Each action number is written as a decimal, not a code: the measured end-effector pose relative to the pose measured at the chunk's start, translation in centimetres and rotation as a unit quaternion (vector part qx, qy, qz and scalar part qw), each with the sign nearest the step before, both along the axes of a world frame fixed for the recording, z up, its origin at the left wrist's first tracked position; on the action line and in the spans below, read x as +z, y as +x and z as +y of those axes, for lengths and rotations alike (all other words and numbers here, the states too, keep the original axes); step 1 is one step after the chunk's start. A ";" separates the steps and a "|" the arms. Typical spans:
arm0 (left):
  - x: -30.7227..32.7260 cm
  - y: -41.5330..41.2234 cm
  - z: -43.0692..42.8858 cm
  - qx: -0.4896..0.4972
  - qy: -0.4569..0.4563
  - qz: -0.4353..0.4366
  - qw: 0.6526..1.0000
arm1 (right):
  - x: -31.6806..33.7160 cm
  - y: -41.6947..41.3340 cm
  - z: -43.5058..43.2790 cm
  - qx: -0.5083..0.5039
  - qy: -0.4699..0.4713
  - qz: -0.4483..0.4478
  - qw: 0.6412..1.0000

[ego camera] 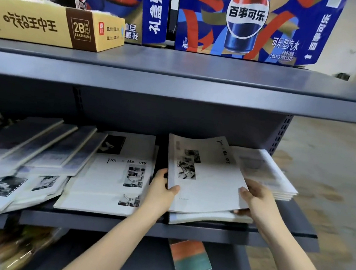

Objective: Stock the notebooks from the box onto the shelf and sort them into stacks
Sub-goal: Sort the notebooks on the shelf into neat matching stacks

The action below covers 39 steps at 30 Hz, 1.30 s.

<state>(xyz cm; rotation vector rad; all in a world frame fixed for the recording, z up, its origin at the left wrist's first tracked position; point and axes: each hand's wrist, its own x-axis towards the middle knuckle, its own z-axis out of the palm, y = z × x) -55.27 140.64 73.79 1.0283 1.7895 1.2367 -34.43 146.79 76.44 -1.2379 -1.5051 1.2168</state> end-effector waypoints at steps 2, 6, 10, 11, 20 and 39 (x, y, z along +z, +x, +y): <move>-0.2 0.3 0.1 0.006 -0.009 0.036 0.999 | -0.1 0.1 0.4 -0.004 0.002 -0.016 1.000; -0.9 0.7 0.2 0.006 -0.038 0.112 0.993 | -0.3 0.2 1.3 -0.018 0.053 -0.108 0.993; -1.0 1.0 -0.2 -0.009 -0.067 0.073 0.995 | -0.4 0.5 1.7 -0.004 0.085 -0.172 0.981; -1.0 1.1 -0.3 -0.012 -0.068 0.061 0.996 | -0.5 0.5 1.8 -0.007 0.084 -0.180 0.980; -0.9 1.0 -0.9 0.015 -0.044 -0.012 0.999 | -1.6 0.0 2.0 -0.044 0.034 -0.221 0.974; 0.5 1.8 0.1 -0.032 -0.008 -0.021 0.999 | -2.1 0.8 3.0 -0.086 0.003 -0.156 0.984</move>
